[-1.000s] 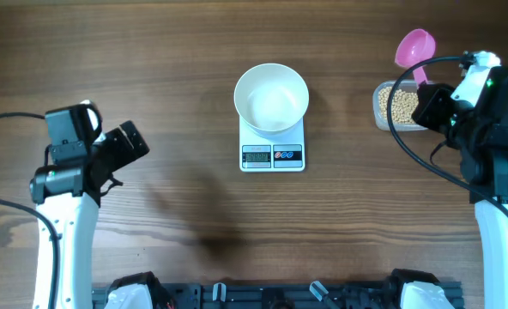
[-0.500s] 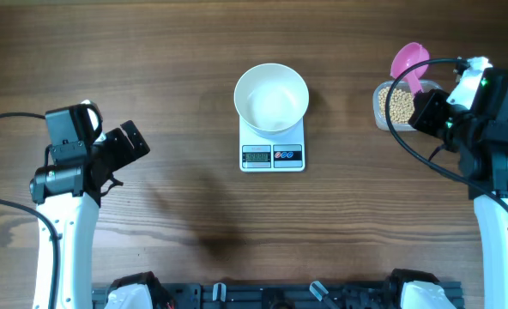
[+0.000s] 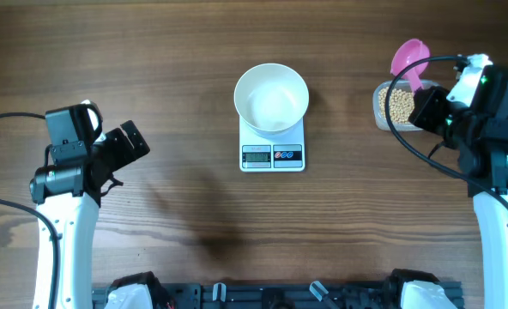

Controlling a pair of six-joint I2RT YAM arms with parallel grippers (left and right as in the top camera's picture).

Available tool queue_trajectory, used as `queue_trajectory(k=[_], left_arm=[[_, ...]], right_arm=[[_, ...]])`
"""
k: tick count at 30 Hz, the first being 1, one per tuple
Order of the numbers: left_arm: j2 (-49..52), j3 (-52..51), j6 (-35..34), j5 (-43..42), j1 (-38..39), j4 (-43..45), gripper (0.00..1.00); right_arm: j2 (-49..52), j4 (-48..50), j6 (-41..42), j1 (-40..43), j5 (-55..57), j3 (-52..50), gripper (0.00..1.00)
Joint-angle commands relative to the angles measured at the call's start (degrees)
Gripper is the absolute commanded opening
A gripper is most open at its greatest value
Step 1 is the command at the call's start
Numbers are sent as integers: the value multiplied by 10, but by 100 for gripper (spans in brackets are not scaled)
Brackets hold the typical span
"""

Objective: Scoop item into bowl and weigh 150g on scale

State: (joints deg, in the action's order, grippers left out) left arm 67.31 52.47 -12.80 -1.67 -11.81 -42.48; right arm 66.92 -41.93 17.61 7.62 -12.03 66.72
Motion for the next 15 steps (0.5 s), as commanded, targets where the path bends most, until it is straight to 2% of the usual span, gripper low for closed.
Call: queue_trajectory(k=[1, 10, 15], left_arm=[[-5, -1, 1, -9, -3, 0, 100], [-5, -1, 1, -9, -3, 0, 100], [-5, -1, 1, -9, -3, 0, 100]], right_arm=[[4, 12, -11, 2, -11, 7, 4], [4, 45, -9, 2, -9, 7, 4], [4, 54, 32, 2, -9, 7, 5]])
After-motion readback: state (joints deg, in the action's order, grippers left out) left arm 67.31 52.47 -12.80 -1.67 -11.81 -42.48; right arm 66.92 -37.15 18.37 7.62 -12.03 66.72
